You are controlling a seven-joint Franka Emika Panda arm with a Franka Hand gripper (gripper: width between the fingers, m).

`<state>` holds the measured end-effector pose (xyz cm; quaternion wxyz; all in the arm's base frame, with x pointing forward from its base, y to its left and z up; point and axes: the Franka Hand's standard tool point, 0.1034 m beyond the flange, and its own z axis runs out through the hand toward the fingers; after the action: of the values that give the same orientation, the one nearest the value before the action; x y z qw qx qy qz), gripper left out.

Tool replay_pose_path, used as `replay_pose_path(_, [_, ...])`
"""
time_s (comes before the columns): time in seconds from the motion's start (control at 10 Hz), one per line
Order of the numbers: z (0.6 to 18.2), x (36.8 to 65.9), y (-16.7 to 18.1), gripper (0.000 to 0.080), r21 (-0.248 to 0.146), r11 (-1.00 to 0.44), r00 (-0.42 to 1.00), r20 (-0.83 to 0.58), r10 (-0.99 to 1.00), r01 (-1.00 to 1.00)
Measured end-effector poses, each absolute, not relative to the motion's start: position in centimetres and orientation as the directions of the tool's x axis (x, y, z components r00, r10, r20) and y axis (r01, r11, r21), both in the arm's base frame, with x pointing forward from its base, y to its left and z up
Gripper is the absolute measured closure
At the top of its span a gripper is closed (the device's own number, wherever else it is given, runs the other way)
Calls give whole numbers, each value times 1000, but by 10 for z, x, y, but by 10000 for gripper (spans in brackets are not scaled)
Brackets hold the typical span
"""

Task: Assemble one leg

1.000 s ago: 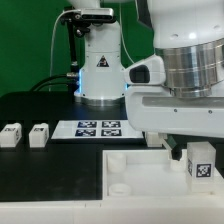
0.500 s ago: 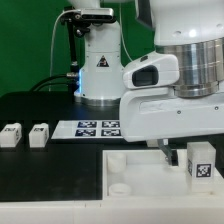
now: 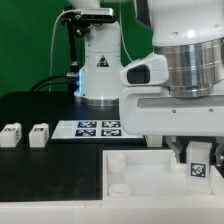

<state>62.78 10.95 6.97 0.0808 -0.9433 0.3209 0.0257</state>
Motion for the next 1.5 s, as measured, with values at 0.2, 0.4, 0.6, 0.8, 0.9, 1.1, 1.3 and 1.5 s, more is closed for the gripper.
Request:
replay_pose_path(0.2, [69,628,108,503,-113,-519,531,-168,-831,-847])
replay_pose_path(0.4, [69,627,111,503,-57,-199,207,-231,-951,-978])
replay_pose_path(0.6, [69,627,114,503,-24,-18,23,-246,-969,-1000])
replay_pose_path(0.8, [69,626,114,480,-38,-65,72,-243,-967,-997])
replay_pose_path(0.9, [68,626,115,480,-40,-82,89,-241,-966,-996])
replay_pose_path(1.1, [68,624,115,199,-92,-350,361,-215,-907,-932])
replay_pose_path(1.3, [68,625,114,156,-138,-550,567,-187,-802,-824])
replay_pose_path(1.5, [68,625,114,151,-171,-693,713,-157,-683,-701])
